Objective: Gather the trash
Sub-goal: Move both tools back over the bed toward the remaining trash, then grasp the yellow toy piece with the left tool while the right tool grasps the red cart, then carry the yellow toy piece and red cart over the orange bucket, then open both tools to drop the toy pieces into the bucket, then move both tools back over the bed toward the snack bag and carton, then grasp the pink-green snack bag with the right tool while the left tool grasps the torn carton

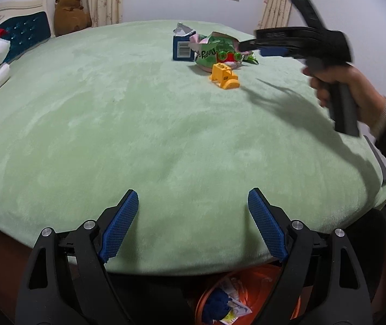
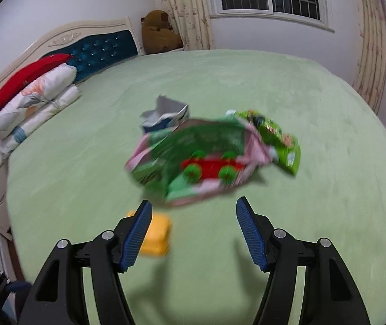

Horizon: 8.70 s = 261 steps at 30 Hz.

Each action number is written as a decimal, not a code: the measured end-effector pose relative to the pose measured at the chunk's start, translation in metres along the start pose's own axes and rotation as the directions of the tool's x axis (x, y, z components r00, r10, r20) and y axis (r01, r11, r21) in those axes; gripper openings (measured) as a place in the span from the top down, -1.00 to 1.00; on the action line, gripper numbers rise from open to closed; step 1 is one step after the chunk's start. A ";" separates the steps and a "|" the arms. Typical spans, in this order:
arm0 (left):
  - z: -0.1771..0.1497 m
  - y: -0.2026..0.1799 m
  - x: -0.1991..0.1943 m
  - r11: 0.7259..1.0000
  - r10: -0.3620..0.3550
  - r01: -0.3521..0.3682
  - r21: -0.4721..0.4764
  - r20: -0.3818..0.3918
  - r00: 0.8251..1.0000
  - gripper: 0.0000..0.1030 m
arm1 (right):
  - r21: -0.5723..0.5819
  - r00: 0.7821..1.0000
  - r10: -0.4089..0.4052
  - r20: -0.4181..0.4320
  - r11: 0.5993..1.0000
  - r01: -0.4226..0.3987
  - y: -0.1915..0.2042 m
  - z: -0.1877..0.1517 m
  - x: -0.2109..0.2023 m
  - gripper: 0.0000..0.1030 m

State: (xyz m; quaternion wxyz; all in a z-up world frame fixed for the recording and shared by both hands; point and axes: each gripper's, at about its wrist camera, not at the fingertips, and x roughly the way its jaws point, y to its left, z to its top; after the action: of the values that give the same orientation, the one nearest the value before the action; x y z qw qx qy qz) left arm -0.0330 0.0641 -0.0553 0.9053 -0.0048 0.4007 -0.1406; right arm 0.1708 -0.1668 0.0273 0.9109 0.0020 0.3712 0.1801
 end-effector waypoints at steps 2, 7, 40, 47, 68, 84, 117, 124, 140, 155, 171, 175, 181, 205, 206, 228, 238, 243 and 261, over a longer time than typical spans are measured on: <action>0.004 0.000 0.004 1.000 -0.017 0.017 -0.005 0.002 1.000 -0.58 | -0.009 1.000 -0.015 -0.005 1.000 0.015 -0.003 0.010 0.013 -0.38; 0.011 0.000 0.014 0.999 -0.042 0.042 -0.012 0.002 0.999 -0.58 | -0.054 0.998 -0.057 -0.011 0.997 0.057 0.000 0.018 0.040 -0.47; 0.047 0.000 0.020 0.999 -0.049 0.050 -0.012 0.051 0.997 -0.58 | -0.043 0.995 -0.097 0.023 0.994 0.098 -0.006 -0.002 0.026 -0.27; 0.095 -0.024 0.056 0.996 -0.088 0.087 0.026 0.034 0.996 -0.58 | -0.012 0.992 -0.106 0.067 0.994 0.107 -0.032 -0.033 -0.027 -0.27; 0.162 -0.069 0.169 0.998 0.057 -0.056 0.004 -0.082 0.995 -0.57 | 0.105 0.977 -0.111 0.181 0.990 0.093 -0.085 -0.112 -0.135 -0.27; 0.161 -0.067 0.169 0.993 0.111 -0.113 -0.025 -0.051 0.992 0.18 | 0.132 0.982 -0.077 0.174 0.990 0.054 -0.070 -0.132 -0.149 -0.27; 0.024 -0.085 0.023 0.998 0.002 0.000 0.071 -0.019 1.000 0.18 | 0.073 0.996 0.019 0.086 0.997 -0.025 0.022 -0.222 -0.196 -0.28; -0.041 -0.095 -0.007 0.980 -0.003 0.016 0.196 -0.066 0.998 0.18 | 0.079 0.997 0.078 0.010 0.994 -0.079 0.040 -0.260 -0.207 -0.27; -0.131 -0.097 0.039 0.961 0.042 0.067 0.267 -0.384 0.922 0.18 | 0.145 0.932 0.189 -0.311 0.978 -0.150 0.067 -0.351 -0.150 -0.27; -0.155 -0.094 0.093 0.962 0.079 0.096 0.255 -0.597 0.798 -0.11 | 0.096 0.834 0.198 -0.514 0.980 -0.174 0.079 -0.378 -0.094 -0.32; -0.149 -0.080 0.084 0.974 0.038 0.100 0.205 -0.575 0.817 -0.60 | 0.177 0.871 0.244 -0.427 0.967 -0.184 0.061 -0.353 -0.125 -0.48; -0.125 -0.078 0.051 0.967 0.003 0.116 0.227 -0.464 0.886 -0.60 | 0.162 0.917 0.260 -0.302 0.962 -0.219 0.056 -0.319 -0.154 -0.49; -0.071 -0.073 0.006 0.964 0.000 0.067 0.257 -0.251 0.968 -0.60 | 0.183 0.955 0.267 -0.128 0.953 -0.242 0.030 -0.244 -0.178 -0.58; 0.049 -0.002 0.056 0.992 0.121 -0.123 0.025 0.077 0.990 -0.67 | 0.076 0.997 -0.038 -0.074 0.996 0.043 0.070 0.035 0.049 -0.70; 0.050 0.001 0.058 0.993 0.116 -0.118 0.023 0.077 0.990 -0.67 | 0.081 0.995 -0.060 -0.075 0.995 0.066 0.071 0.036 0.056 -0.70; 0.049 0.007 0.062 0.996 0.091 -0.090 -0.011 0.115 0.989 -0.67 | 0.167 0.999 -0.044 0.007 0.985 0.042 0.030 0.001 0.015 0.43; 0.068 0.007 0.064 0.998 0.049 -0.046 -0.035 0.096 0.994 -0.67 | 0.096 0.996 0.012 0.094 0.995 -0.021 0.013 -0.067 -0.088 0.43; 0.105 0.003 0.074 0.999 0.039 -0.037 -0.016 0.108 0.993 -0.67 | 0.072 0.992 -0.015 0.125 0.997 0.006 0.005 -0.095 -0.119 0.43; 0.247 0.032 0.204 0.994 0.035 -0.030 -0.108 0.046 0.998 -0.67 | 0.047 0.977 0.003 0.213 0.999 -0.014 -0.022 -0.128 -0.155 0.43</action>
State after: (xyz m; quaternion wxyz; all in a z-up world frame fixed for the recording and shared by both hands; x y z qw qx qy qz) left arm 0.2850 0.0166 -0.0397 0.9153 -0.0505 0.3858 -0.1040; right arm -0.0112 -0.2556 0.0364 0.9444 0.0448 0.2755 0.1738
